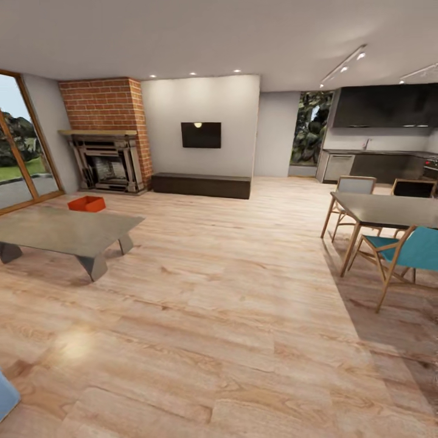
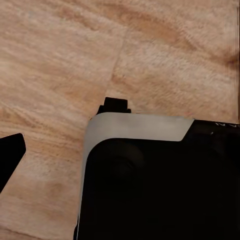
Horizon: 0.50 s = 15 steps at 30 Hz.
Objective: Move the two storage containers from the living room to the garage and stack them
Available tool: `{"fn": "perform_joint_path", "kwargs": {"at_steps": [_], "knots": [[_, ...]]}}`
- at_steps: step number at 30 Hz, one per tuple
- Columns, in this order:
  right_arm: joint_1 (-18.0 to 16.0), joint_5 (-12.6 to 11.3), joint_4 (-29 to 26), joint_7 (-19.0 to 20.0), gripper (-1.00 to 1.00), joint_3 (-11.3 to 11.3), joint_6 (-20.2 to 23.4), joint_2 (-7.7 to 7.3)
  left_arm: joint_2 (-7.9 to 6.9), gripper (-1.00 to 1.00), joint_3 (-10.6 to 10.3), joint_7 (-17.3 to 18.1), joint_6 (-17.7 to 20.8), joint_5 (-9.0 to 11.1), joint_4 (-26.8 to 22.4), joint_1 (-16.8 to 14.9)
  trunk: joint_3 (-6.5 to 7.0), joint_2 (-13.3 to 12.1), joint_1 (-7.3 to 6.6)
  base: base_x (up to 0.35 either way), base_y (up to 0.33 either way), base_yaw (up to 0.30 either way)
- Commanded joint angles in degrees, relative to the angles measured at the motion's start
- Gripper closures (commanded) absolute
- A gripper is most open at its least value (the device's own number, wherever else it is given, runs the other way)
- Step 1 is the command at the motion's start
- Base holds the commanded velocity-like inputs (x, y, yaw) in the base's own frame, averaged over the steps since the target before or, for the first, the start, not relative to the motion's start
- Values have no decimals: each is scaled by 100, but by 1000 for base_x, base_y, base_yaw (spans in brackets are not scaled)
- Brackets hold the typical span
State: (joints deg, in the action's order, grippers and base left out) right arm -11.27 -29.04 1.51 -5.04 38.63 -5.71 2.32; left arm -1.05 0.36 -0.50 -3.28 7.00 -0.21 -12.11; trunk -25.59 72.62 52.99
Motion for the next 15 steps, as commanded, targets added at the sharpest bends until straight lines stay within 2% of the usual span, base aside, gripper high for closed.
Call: {"fn": "perform_joint_path", "kwargs": {"at_steps": [1,4,15], "knots": [[-6,-50,16,-5,-100,48,-26,5,0,-100,-1,-2,-19,47,4,-2,-5,3,3,321,0,-232],[-6,-50,16,-5,-100,48,-26,5,0,-100,-1,-2,-20,47,4,-2,-4,3,3,321,0,-80],[-6,-50,16,-5,-100,48,-26,5,0,-100,-1,-2,-22,47,4,-2,-4,3,3,321,0,-3]]}}
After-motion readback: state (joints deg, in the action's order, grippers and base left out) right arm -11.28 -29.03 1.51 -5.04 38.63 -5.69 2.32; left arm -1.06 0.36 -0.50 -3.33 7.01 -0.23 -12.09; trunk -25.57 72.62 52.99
